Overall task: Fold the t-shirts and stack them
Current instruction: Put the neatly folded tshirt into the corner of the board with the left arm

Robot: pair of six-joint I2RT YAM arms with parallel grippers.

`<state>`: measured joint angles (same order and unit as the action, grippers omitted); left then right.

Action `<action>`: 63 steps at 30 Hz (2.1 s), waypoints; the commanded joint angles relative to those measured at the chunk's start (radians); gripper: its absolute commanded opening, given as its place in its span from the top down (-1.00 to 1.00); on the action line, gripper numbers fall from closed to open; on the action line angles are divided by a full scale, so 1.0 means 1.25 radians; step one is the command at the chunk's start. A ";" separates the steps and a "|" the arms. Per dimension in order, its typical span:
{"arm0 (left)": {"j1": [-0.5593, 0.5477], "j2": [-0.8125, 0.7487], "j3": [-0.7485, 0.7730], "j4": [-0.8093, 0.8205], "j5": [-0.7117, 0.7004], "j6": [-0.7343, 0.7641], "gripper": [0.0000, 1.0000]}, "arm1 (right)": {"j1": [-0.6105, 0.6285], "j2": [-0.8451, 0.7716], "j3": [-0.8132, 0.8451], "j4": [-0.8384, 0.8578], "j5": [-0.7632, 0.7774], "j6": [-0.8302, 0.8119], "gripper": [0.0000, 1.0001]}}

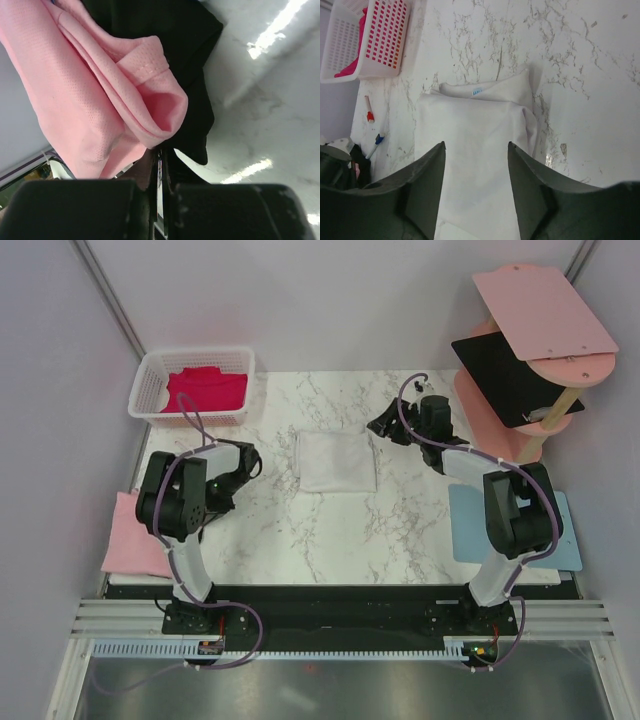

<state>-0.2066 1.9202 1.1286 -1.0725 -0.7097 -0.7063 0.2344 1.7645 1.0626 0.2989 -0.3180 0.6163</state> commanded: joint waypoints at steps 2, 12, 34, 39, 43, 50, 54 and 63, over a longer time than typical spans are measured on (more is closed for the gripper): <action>-0.082 -0.010 0.021 0.070 0.079 0.012 0.96 | -0.007 0.022 0.024 0.014 -0.013 -0.011 -0.46; -0.182 0.021 0.174 0.139 0.252 0.039 0.96 | -0.014 0.028 0.033 -0.011 -0.009 -0.025 -0.59; -0.259 -0.087 0.273 0.247 0.271 0.080 -0.70 | -0.024 0.028 0.038 -0.075 0.010 -0.061 -0.68; -0.252 -0.109 0.226 0.375 0.338 0.101 -0.80 | -0.023 0.036 0.035 -0.082 0.009 -0.065 -0.68; -0.218 -0.067 0.204 0.488 0.475 0.099 -0.81 | -0.024 0.041 0.034 -0.089 0.009 -0.068 -0.68; -0.183 -0.021 0.171 0.610 0.564 0.088 -0.80 | -0.029 0.050 0.035 -0.102 0.007 -0.072 -0.69; -0.171 0.015 0.177 0.615 0.584 0.089 -0.80 | -0.033 0.052 0.033 -0.102 0.006 -0.070 -0.69; -0.167 0.116 0.208 0.651 0.672 0.085 -0.69 | -0.045 0.060 0.040 -0.126 0.017 -0.074 -0.96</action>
<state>-0.4175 1.9957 1.3609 -0.3050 0.0532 -0.6060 0.1871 1.8332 1.0744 0.1474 -0.3122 0.5446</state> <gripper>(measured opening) 0.865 0.933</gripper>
